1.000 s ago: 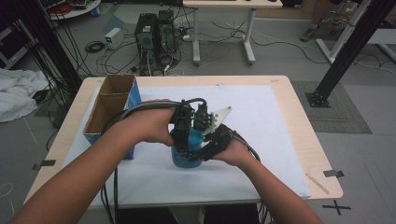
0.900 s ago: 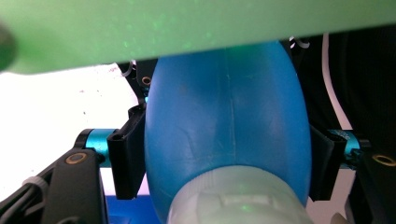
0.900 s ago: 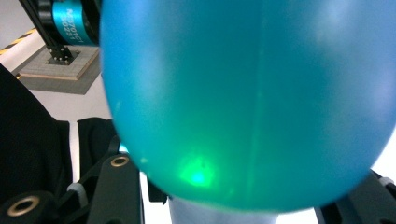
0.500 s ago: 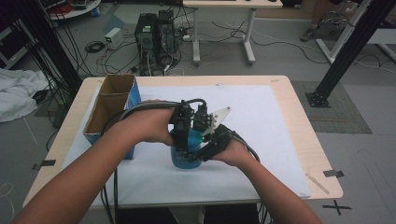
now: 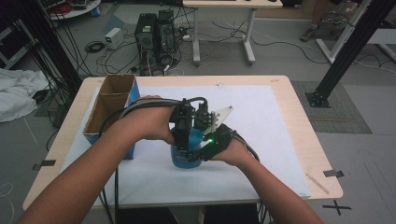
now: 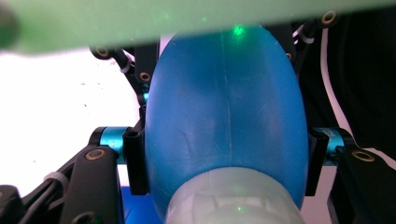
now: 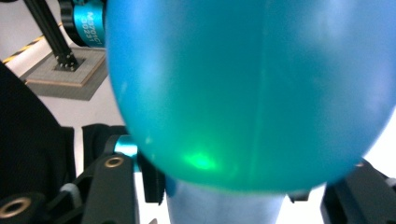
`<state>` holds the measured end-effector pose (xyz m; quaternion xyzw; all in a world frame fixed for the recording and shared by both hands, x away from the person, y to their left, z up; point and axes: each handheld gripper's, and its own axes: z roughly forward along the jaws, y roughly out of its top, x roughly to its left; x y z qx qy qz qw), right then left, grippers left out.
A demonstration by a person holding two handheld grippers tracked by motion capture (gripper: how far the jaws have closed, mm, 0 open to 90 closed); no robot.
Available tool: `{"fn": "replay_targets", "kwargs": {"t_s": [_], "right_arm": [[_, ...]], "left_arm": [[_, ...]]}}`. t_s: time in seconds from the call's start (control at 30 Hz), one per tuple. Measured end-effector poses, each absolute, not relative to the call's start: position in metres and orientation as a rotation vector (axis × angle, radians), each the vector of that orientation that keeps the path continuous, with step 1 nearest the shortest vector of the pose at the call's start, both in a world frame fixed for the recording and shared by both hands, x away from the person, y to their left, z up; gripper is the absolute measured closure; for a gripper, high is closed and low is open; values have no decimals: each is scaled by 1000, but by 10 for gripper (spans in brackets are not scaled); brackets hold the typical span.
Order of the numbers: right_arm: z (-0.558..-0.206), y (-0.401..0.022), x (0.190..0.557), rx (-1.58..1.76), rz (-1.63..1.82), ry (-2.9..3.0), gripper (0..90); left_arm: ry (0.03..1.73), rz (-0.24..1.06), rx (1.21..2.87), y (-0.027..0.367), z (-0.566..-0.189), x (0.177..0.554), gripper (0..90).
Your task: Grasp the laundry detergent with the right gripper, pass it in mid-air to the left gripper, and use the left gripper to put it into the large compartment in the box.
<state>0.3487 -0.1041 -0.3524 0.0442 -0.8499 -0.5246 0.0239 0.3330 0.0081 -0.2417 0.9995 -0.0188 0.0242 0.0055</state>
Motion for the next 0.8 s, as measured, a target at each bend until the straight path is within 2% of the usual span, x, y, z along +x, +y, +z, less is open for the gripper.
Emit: {"fn": "replay_targets", "kwargs": {"t_s": [0.03, 0.07, 0.1, 0.13, 0.27, 0.57, 0.6, 0.77, 0.8], "right_arm": [[-352, -104, 349, 137, -1623, -2630, 416], [-351, -107, 351, 106, -1639, -2631, 361], [-351, -107, 351, 106, -1639, -2631, 361], [-351, -109, 351, 70, -1646, -2611, 315], [-351, -112, 351, 52, -1627, -2608, 250], [-346, -123, 353, 21, -1610, -2617, 209], [-345, -128, 354, 1, -1603, -2627, 179], [-341, -135, 356, -3, -1592, -2654, 178], [-335, -141, 358, -25, -1577, -2672, 135]], "left_arm": [[-59, 76, 3129, 8, -242, 333, 383], [-54, 73, 3130, 9, -241, 333, 383], [-64, 76, 3124, 9, -240, 333, 383], [-51, 72, 3122, 9, -240, 333, 383], [-38, 71, 3109, 11, -237, 334, 383], [-5, 44, 3111, 18, -227, 338, 383], [14, 42, 3110, 21, -224, 339, 382], [48, 39, 3108, 26, -218, 342, 382], [76, 23, 3103, 31, -211, 344, 382]]}}
